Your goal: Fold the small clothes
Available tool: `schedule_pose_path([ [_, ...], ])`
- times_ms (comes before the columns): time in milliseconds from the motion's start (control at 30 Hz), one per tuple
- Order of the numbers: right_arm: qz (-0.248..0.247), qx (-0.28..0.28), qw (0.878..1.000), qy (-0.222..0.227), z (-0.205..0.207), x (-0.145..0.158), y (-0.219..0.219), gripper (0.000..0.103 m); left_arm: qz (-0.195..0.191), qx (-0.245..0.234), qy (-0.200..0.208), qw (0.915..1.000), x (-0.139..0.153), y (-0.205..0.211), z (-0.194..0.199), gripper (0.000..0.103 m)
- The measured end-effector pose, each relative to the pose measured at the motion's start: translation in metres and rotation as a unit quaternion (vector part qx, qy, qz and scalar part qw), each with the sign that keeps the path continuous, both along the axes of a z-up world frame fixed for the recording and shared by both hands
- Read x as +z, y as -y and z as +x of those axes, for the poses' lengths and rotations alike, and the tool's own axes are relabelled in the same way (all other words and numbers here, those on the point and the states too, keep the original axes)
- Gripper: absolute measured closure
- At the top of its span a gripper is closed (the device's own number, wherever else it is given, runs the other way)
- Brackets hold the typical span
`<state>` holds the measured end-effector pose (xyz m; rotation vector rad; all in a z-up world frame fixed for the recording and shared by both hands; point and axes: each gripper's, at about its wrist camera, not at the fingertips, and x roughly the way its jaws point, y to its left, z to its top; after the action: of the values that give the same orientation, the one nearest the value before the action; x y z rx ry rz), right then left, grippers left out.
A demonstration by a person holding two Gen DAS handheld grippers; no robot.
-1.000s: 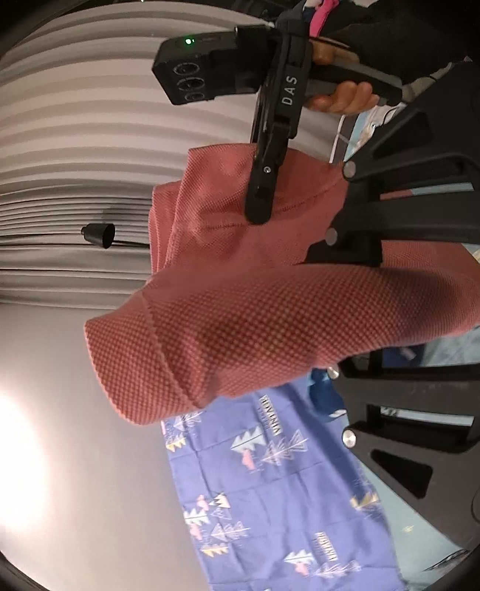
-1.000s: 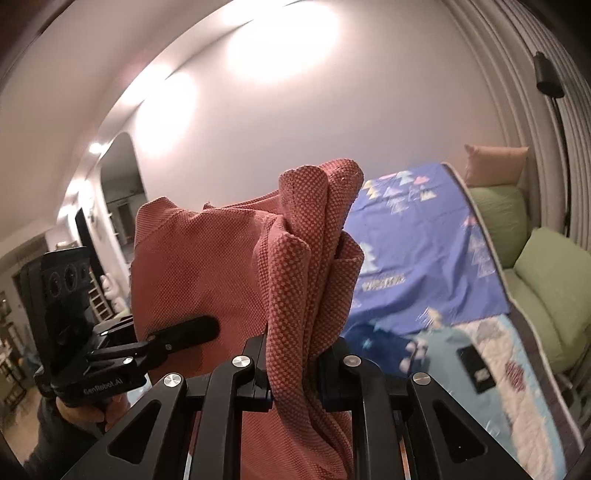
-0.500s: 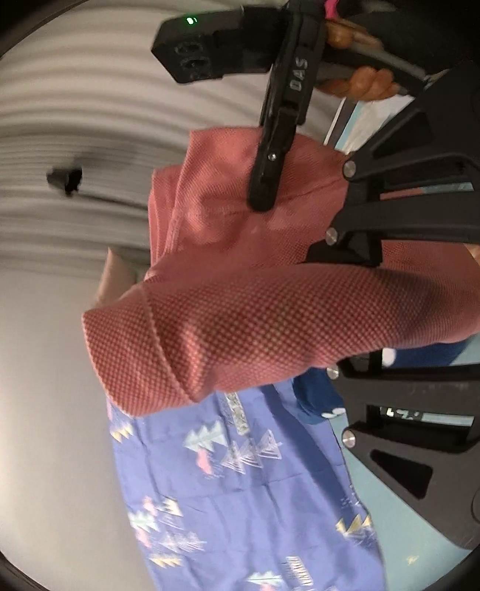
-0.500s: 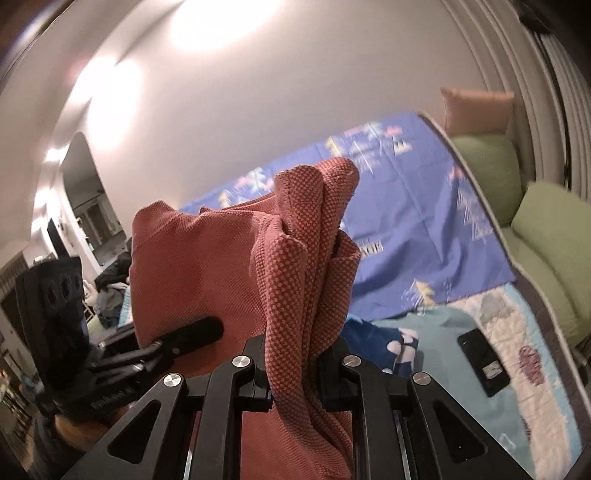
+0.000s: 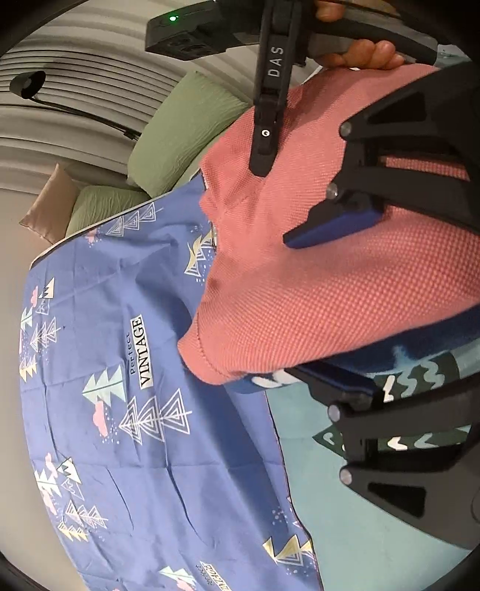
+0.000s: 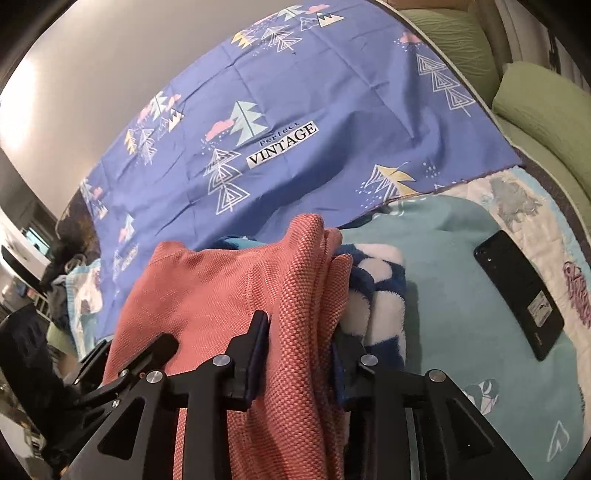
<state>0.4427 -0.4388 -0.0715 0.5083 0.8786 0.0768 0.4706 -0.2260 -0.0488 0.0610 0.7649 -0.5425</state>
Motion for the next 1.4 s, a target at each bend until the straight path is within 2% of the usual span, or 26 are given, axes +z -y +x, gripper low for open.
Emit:
schedule_pose_path([
  [133,-0.019,-0.025,0.999,-0.004,-0.011,0.011,0.004,0.055,0.006,0.009,0.008,0.9999,0.004,0.002,-0.013,0.039],
  [267,-0.026,-0.048,0.998,0.020,-0.046,0.044,0.007,0.054,0.006,0.026,0.012,0.9996,0.020,-0.010,-0.025,0.039],
  [400,-0.062,-0.036,0.996,0.053,-0.099,0.083,-0.011,0.054,0.000,0.026,0.040,0.9989,0.050,-0.026,-0.064,0.039],
  [500,-0.112,-0.030,0.991,0.068,-0.151,0.109,-0.036,0.052,0.012,0.019,0.067,0.9975,0.072,-0.030,-0.102,0.033],
  [567,-0.127,-0.029,0.988,0.077,-0.178,0.118,-0.046,0.046,0.020,0.017,0.085,0.9961,0.084,-0.033,-0.125,0.023],
  [600,-0.132,-0.030,0.987,0.083,-0.197,0.122,-0.053,0.045,0.022,0.014,0.095,0.9952,0.091,-0.035,-0.140,0.022],
  [700,-0.144,-0.041,0.984,0.098,-0.239,0.130,-0.066,0.042,0.020,0.001,0.125,0.9920,0.110,-0.041,-0.189,0.017],
  [767,-0.149,-0.053,0.981,0.108,-0.270,0.136,-0.073,0.040,0.021,0.003,0.139,0.9901,0.120,-0.045,-0.218,0.006],
  [833,-0.155,-0.062,0.979,0.118,-0.297,0.141,-0.079,0.037,0.010,0.015,0.153,0.9880,0.128,-0.052,-0.250,0.002],
  [933,-0.173,-0.078,0.973,0.130,-0.334,0.149,-0.089,0.034,-0.005,0.023,0.167,0.9858,0.138,-0.065,-0.294,0.001],
  [1200,-0.220,-0.119,0.956,0.154,-0.409,0.168,-0.119,0.024,0.023,0.046,0.225,0.9731,0.156,-0.081,-0.376,0.001],
  [1400,-0.217,-0.119,0.955,0.165,-0.449,0.170,-0.145,0.020,0.024,0.062,0.240,0.9684,0.160,-0.100,-0.421,0.001],
])
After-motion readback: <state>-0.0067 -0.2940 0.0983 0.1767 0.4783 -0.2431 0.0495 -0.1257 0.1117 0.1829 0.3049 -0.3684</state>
